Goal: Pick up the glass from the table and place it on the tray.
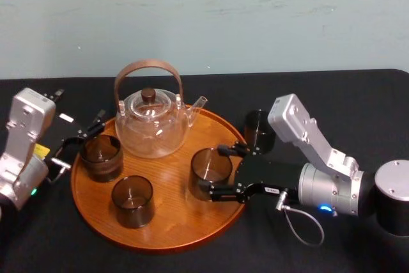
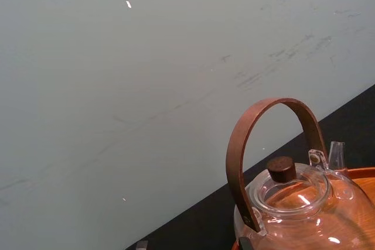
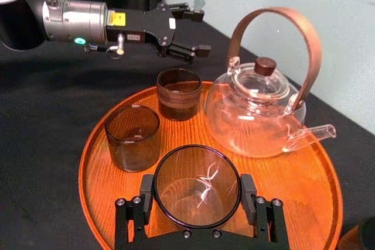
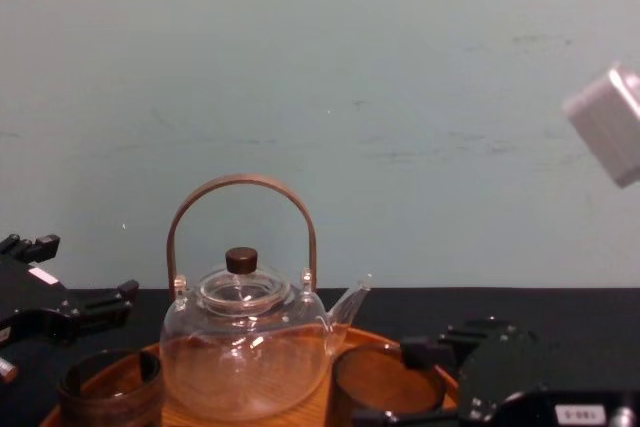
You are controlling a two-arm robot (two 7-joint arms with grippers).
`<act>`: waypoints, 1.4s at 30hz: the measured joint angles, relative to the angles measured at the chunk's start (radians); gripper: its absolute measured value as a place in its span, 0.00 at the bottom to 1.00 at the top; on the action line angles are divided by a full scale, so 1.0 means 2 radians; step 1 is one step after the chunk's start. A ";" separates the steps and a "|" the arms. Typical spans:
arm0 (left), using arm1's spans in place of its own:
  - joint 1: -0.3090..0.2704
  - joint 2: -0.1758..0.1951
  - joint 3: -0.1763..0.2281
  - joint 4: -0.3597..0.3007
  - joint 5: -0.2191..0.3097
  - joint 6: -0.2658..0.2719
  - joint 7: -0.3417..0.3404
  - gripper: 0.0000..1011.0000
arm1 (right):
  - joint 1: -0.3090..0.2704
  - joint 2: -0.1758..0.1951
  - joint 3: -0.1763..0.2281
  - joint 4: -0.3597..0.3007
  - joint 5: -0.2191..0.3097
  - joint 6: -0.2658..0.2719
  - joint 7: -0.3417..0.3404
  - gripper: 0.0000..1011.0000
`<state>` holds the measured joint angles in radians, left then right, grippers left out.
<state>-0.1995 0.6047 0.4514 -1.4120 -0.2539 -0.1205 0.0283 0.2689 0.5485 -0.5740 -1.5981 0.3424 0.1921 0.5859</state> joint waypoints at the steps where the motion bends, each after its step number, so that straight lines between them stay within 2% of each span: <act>1: 0.000 0.000 0.000 0.000 0.000 0.000 0.000 0.99 | 0.000 0.000 -0.001 0.002 0.000 -0.001 0.001 0.89; 18: 0.000 0.000 0.000 0.000 0.000 0.000 0.000 0.99 | 0.006 -0.013 -0.014 0.043 0.000 -0.017 0.009 0.89; 42: 0.000 0.000 0.000 0.000 0.000 0.000 0.000 0.99 | 0.003 -0.014 -0.021 0.048 -0.008 -0.011 0.002 0.89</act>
<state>-0.1995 0.6047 0.4514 -1.4119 -0.2539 -0.1205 0.0283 0.2756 0.5212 -0.6155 -1.5016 0.3266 0.1700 0.5896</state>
